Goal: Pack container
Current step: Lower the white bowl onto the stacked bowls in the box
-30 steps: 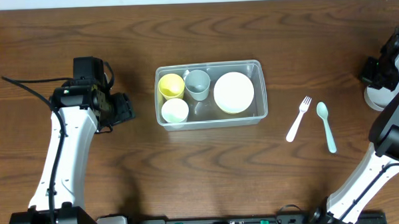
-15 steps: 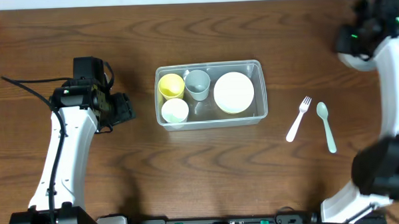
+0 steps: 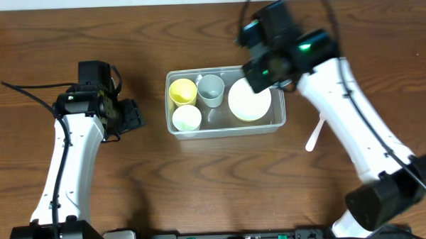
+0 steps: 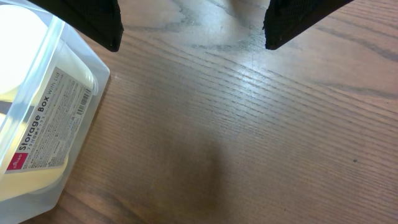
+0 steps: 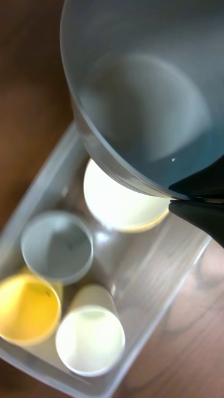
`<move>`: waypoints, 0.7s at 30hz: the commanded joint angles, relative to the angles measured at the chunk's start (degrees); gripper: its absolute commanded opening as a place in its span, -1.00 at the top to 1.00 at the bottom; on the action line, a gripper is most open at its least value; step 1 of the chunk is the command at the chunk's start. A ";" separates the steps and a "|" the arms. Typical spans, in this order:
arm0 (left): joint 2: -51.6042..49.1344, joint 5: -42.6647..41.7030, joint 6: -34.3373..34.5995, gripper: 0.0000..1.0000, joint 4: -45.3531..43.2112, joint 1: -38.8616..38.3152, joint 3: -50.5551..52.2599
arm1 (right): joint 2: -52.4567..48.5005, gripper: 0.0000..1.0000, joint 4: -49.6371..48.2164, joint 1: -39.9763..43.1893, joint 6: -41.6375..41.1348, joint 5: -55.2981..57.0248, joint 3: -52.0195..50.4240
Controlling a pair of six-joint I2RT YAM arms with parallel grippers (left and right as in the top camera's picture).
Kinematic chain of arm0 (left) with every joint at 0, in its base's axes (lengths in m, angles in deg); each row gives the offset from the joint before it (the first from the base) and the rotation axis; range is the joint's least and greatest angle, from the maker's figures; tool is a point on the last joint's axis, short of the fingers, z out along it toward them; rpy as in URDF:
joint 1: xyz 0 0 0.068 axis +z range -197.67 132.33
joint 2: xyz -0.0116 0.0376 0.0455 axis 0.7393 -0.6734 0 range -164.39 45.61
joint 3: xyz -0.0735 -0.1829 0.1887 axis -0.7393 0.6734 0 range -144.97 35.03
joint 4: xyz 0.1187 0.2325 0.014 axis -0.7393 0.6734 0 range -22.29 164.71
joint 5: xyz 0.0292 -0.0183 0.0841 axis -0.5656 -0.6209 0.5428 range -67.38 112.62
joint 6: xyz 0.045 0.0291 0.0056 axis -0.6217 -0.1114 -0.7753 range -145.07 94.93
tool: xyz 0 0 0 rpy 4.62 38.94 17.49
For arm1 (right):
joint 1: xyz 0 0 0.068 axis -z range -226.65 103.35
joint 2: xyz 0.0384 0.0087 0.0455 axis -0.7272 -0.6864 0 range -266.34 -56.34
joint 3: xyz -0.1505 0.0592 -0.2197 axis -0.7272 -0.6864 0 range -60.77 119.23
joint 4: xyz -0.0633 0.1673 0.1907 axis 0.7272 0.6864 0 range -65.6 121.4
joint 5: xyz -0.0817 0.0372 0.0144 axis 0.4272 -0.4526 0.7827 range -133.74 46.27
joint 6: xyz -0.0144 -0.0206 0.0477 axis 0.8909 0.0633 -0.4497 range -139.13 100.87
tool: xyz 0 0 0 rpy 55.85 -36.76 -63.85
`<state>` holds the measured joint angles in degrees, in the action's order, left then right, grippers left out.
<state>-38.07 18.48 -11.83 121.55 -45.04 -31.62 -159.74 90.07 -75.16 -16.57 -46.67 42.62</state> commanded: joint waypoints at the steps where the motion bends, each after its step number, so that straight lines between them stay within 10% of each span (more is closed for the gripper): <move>1: -0.13 0.07 -0.76 -0.47 0.33 0.35 -1.25 | -2.16 0.97 0.44 -3.26 -0.17 1.62 -0.13; 15: -0.13 0.09 -0.79 -0.47 0.55 0.35 -1.25 | -9.77 0.97 2.05 -5.51 -2.29 2.91 -0.17; 18: -0.13 0.09 -0.79 -0.47 0.55 0.35 -1.25 | -9.88 0.17 1.97 -5.07 -2.25 3.17 -0.17; 21: -0.13 0.09 -0.79 -0.47 0.57 0.35 -1.25 | -9.88 -0.01 1.84 -4.85 -2.10 4.22 -0.17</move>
<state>-38.07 18.48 -11.83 121.73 -45.04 -31.62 -169.53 92.03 -80.61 -18.53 -44.01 42.51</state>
